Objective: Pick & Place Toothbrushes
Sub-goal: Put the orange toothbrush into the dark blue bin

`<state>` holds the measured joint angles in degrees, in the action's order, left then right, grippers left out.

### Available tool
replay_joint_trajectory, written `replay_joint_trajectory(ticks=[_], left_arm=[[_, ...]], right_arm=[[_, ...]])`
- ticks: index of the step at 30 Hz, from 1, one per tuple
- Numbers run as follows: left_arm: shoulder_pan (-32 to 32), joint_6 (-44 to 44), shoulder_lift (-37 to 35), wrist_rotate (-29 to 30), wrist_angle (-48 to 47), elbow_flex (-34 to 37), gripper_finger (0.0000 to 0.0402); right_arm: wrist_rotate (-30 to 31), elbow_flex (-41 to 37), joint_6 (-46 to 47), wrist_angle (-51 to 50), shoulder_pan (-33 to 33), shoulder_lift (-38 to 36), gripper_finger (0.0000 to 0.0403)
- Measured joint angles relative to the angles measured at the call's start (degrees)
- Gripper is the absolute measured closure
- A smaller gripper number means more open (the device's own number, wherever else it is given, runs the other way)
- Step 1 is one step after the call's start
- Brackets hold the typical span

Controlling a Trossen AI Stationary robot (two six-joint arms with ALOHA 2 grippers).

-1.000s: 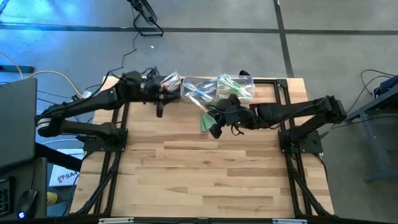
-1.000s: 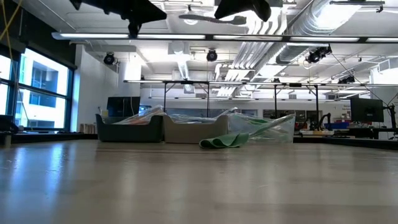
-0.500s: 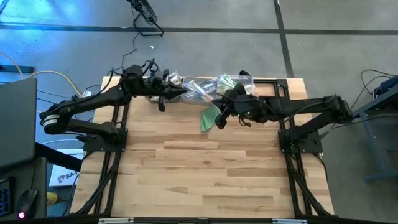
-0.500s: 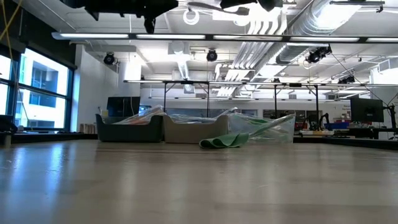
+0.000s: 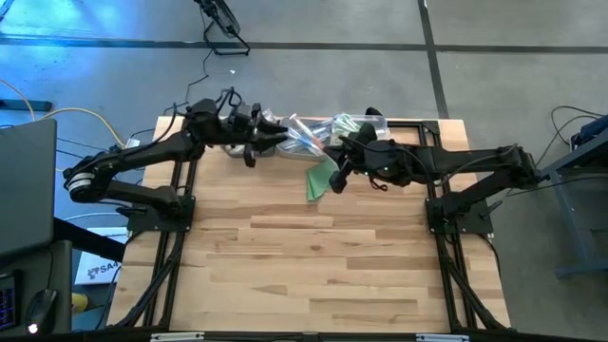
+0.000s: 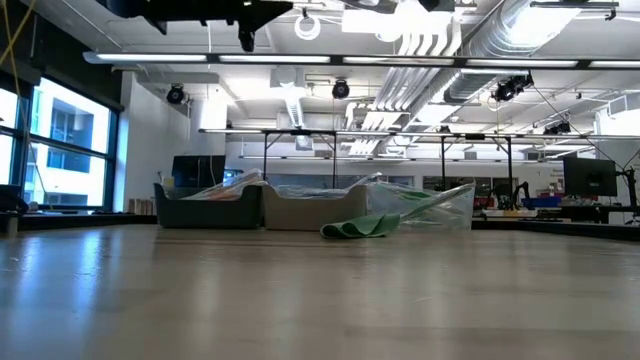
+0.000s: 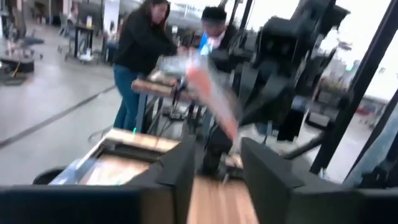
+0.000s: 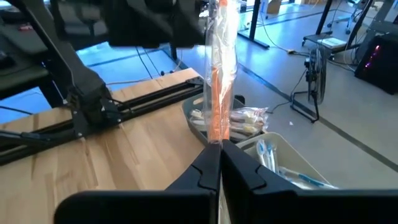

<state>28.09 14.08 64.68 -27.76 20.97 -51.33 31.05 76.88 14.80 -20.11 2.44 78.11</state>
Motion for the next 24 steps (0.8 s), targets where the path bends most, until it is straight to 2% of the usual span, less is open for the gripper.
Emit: replay_joint_trajectory(ticks=[4,8,19,24], left_arm=[[-0.1,6.37,1.88,-0.02,6.23,0.0,0.0228],[-0.11,11.2,4.69,-0.72,9.99,0.0,0.0201],[-2.35,13.72,9.36,-0.98,21.69,-0.14,0.0197],[-2.75,13.39,9.95,1.33,21.96,-0.4,0.0197]], right_arm=[[-0.12,0.0,-0.08,-0.13,0.0,0.21,0.0399],[-0.09,0.0,-0.09,0.15,0.02,0.19,0.0399],[-1.56,0.0,-0.08,0.23,0.02,0.19,0.0399],[-1.62,0.0,-0.08,0.21,0.02,0.19,0.0399]])
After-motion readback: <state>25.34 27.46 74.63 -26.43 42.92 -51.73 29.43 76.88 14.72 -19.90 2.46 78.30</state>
